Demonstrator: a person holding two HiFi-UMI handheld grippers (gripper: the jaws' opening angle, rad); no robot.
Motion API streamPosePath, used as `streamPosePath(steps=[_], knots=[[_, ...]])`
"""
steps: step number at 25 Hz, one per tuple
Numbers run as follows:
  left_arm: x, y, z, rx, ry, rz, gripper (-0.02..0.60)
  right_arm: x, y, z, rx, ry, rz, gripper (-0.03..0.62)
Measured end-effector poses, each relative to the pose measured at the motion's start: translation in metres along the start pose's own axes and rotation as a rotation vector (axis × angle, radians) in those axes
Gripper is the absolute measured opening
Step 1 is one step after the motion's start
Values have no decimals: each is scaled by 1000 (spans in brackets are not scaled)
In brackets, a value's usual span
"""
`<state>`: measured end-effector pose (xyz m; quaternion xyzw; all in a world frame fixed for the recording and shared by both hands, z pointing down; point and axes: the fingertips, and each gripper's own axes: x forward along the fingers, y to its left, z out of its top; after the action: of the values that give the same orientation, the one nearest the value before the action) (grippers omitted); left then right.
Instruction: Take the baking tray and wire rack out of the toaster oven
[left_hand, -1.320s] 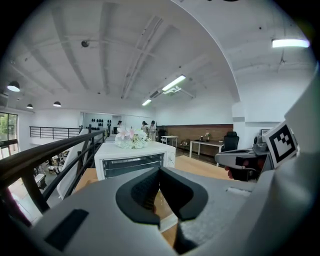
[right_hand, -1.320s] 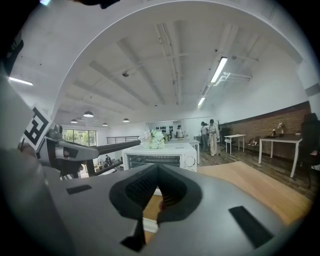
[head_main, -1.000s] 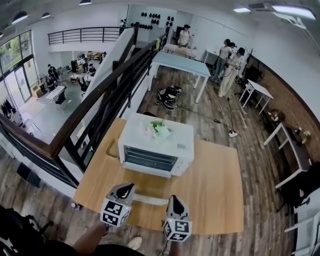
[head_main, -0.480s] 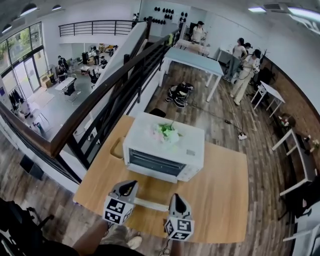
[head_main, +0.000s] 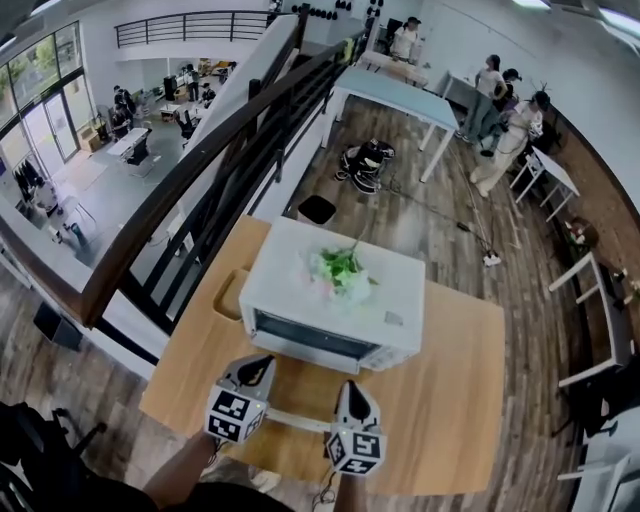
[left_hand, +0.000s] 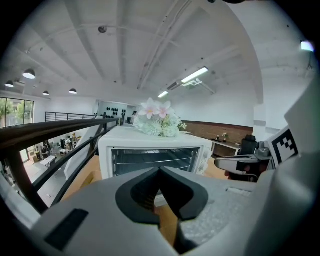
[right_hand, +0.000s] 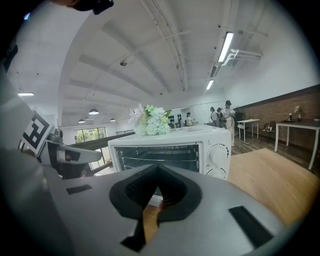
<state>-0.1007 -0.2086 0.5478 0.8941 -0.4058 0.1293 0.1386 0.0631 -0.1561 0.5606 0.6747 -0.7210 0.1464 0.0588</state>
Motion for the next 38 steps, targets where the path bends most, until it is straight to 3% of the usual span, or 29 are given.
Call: streamPosePath(steps=[9, 13, 14, 15, 18, 21, 26, 38], knots=[[49, 20, -18, -59, 37, -25, 2, 52, -16, -21, 113, 41, -7, -2], [69, 28, -25, -172, 38, -27, 3, 71, -26, -36, 272, 54, -1, 1], [73, 30, -26, -211, 40, -34, 5, 76, -27, -39, 322, 53, 7, 31], [77, 31, -28, -255, 41, -49, 18, 81, -28, -41, 370, 51, 15, 49], [92, 35, -37, -397, 47, -96, 146, 95, -30, -45, 506, 52, 44, 79], [107, 42, -44, -479, 50, -90, 197, 109, -35, -53, 610, 56, 60, 153], [126, 51, -47, -530, 66, -70, 251, 129, -40, -61, 694, 52, 69, 244], [156, 63, -55, -604, 64, -53, 262, 158, -49, -55, 782, 60, 49, 245]])
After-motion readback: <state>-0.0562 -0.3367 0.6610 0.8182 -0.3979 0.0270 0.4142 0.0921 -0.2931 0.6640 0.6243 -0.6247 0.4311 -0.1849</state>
